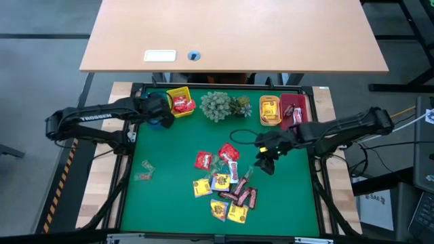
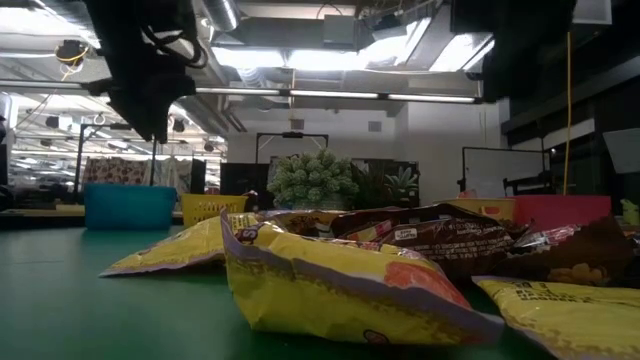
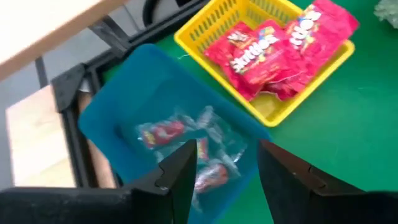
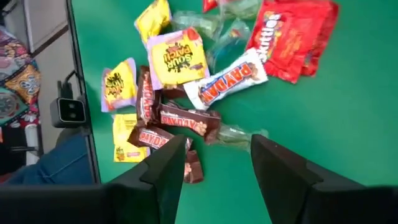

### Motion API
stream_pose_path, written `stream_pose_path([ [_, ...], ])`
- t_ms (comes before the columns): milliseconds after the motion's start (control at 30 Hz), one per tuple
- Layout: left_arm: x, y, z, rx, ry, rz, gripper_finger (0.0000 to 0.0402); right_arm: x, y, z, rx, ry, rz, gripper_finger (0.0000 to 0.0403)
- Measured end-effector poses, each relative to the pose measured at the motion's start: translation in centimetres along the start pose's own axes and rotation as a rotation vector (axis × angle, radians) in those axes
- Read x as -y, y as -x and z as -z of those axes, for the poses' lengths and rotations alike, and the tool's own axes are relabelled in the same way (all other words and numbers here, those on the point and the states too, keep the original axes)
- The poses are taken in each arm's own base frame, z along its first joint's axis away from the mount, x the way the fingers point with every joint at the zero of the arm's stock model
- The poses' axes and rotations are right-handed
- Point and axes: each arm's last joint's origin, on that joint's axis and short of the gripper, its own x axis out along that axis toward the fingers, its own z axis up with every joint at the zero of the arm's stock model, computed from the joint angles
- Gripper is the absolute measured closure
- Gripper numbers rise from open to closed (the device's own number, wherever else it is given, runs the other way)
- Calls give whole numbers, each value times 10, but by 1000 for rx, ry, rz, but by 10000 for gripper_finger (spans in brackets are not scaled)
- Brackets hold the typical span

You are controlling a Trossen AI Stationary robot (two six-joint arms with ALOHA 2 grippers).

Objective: Sort candy
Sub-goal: Put the green gummy into the blue bin

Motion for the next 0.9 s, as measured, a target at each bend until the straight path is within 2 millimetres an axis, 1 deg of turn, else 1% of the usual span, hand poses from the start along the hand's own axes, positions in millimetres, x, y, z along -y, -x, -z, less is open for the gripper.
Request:
stream_pose_path([
  [133, 7, -6, -3, 1, 2, 6, 248, 14, -21, 15, -7, 46, -21, 219],
  [333, 17, -15, -6, -2, -2, 5, 248, 32, -43, 33, 20, 73, -40, 219],
  [467, 23, -20, -7, -2, -2, 6, 248, 40, -52, 42, 44, 86, -56, 219],
  [600, 28, -23, -8, 2, -2, 11, 248, 47, -58, 48, 78, 86, -33, 219],
  [700, 31, -24, -9, 11, -3, 22, 248, 52, -61, 52, 94, 60, 1, 219],
  [900, 35, -21, -7, 23, -14, 42, 248, 59, -72, 58, 115, 39, -12, 219],
])
